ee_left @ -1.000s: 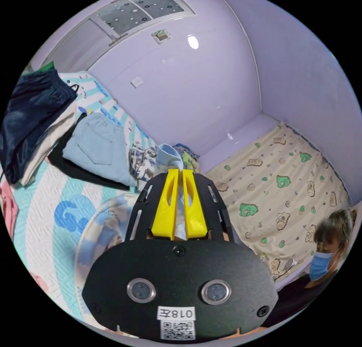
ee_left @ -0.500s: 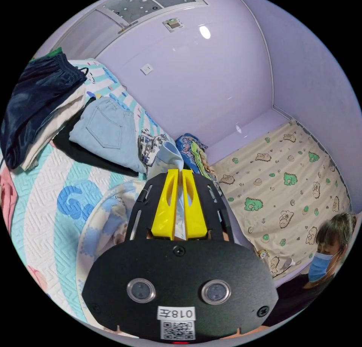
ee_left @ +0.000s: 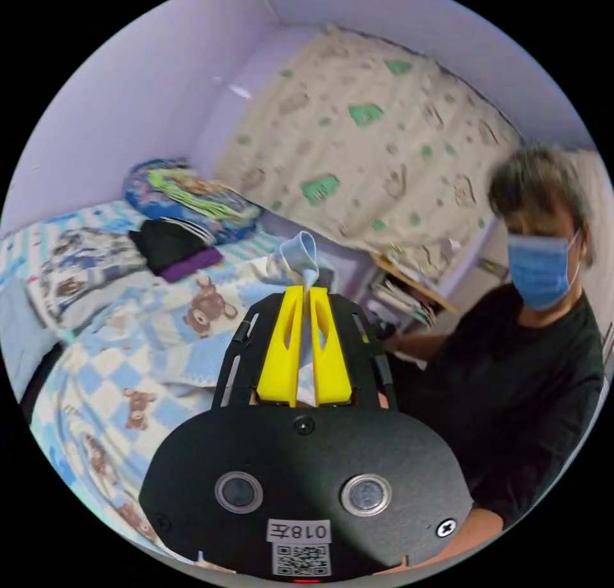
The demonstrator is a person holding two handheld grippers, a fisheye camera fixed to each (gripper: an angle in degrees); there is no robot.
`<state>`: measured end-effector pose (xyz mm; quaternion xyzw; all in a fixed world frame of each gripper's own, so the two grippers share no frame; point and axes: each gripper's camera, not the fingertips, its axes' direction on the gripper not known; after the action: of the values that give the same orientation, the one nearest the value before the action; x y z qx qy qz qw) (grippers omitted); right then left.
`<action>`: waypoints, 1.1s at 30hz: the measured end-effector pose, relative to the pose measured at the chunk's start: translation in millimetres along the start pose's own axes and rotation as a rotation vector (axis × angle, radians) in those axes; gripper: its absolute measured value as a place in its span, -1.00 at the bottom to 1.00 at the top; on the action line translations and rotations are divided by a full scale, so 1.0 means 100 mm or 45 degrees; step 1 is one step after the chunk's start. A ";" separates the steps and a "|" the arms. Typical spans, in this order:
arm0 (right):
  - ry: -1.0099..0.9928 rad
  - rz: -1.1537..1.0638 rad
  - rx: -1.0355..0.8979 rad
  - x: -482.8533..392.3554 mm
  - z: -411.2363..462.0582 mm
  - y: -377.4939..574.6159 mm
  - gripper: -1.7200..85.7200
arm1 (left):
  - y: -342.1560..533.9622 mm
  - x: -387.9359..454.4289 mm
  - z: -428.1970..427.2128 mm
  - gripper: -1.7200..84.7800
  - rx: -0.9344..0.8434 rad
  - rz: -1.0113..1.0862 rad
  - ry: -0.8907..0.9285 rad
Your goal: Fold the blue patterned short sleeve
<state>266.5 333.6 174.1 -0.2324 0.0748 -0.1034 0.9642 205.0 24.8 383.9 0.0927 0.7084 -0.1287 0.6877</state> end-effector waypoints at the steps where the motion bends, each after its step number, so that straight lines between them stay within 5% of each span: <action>1: -0.001 0.013 0.023 0.03 -0.03 0.05 -0.80 | 0.00 0.22 0.44 -0.98 -0.129 0.063 0.063; 8: -0.029 0.051 0.172 0.07 -0.25 0.49 -0.82 | 0.62 0.63 2.62 -0.97 -0.892 0.141 -0.033; 16: -0.065 -0.042 0.112 -0.15 -0.06 0.59 -0.80 | 0.65 0.58 2.96 -0.79 -0.988 0.053 -0.065; 22: 0.011 -0.227 -0.207 -0.42 0.62 0.38 -0.77 | 0.73 0.55 2.89 -0.69 -0.810 -0.113 0.174; 29: 0.182 -0.457 -0.311 -0.78 1.07 0.27 -0.77 | 0.61 -0.54 2.44 -0.76 -0.240 -0.652 -0.152; 33: 0.274 -0.602 -0.343 -0.95 1.31 0.28 -0.78 | 0.63 -1.11 2.58 -0.77 -0.270 -0.876 -0.211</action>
<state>204.1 437.0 285.8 -0.3570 0.1333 -0.3383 0.8605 473.9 9.2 486.4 -0.2332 0.6495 -0.2855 0.6651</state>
